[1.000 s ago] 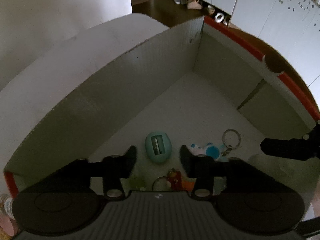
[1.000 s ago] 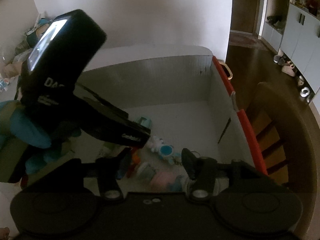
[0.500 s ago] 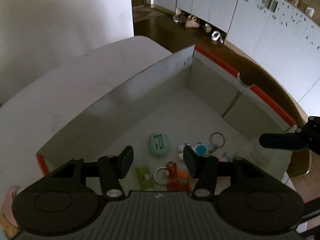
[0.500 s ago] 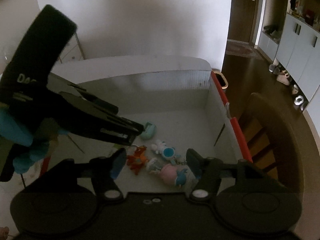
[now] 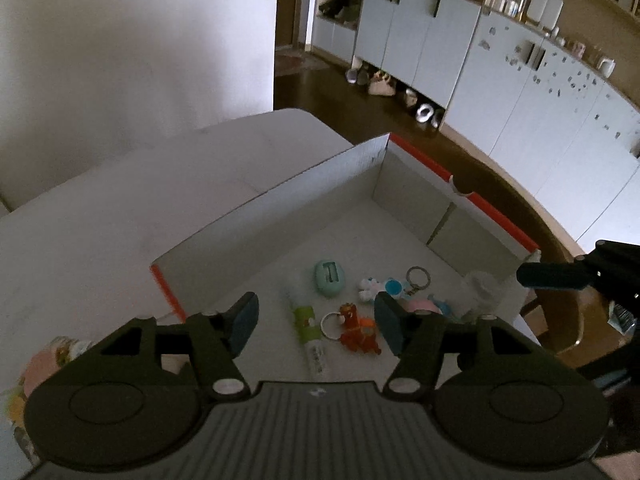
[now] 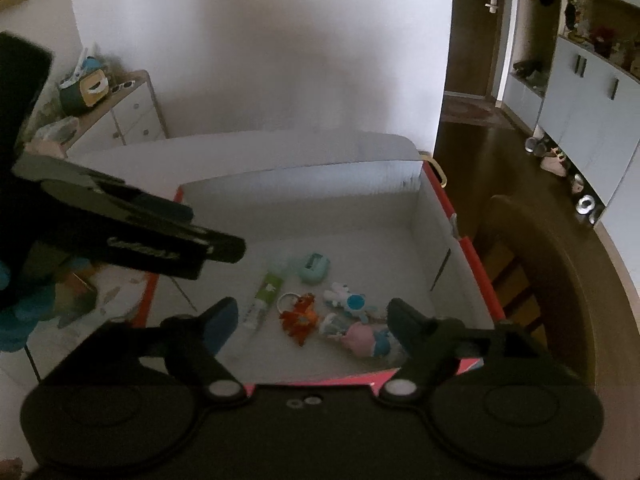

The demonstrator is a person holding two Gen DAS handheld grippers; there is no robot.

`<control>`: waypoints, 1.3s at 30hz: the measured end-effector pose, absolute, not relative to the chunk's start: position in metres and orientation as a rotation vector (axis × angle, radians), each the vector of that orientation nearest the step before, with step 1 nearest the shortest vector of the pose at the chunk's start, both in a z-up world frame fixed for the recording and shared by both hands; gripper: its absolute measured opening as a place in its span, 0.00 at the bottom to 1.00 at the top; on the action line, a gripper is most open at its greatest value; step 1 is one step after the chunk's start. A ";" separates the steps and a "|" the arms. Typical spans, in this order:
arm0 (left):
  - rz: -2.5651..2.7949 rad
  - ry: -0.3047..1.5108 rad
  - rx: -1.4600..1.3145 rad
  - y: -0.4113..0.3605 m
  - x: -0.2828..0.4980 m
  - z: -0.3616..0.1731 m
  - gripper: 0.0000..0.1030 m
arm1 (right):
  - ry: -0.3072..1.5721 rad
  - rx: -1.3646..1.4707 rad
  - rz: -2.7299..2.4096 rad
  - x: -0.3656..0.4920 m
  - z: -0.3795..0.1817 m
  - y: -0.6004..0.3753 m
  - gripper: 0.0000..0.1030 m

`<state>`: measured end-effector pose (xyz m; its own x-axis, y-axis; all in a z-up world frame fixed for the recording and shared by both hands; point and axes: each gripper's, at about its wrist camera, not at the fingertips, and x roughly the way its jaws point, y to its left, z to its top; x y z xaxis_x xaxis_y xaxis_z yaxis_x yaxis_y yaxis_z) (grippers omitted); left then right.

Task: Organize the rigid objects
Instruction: 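Withdraw both tools from the box back toward the cluttered items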

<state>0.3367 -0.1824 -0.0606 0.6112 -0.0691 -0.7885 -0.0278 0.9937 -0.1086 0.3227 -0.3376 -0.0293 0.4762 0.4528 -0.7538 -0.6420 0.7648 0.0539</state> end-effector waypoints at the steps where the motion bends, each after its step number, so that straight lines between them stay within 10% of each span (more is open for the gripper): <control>1: -0.026 0.908 -0.120 -0.180 0.331 -0.059 0.62 | 0.836 -0.244 0.674 0.320 -0.027 -0.337 0.81; 14: -0.018 0.815 -0.175 -0.140 0.252 -0.036 0.76 | 0.777 -0.188 0.615 0.263 -0.006 -0.314 0.99; 39: 0.130 0.732 -0.143 -0.018 0.124 -0.053 0.77 | 0.777 -0.178 0.723 0.165 -0.018 -0.213 1.00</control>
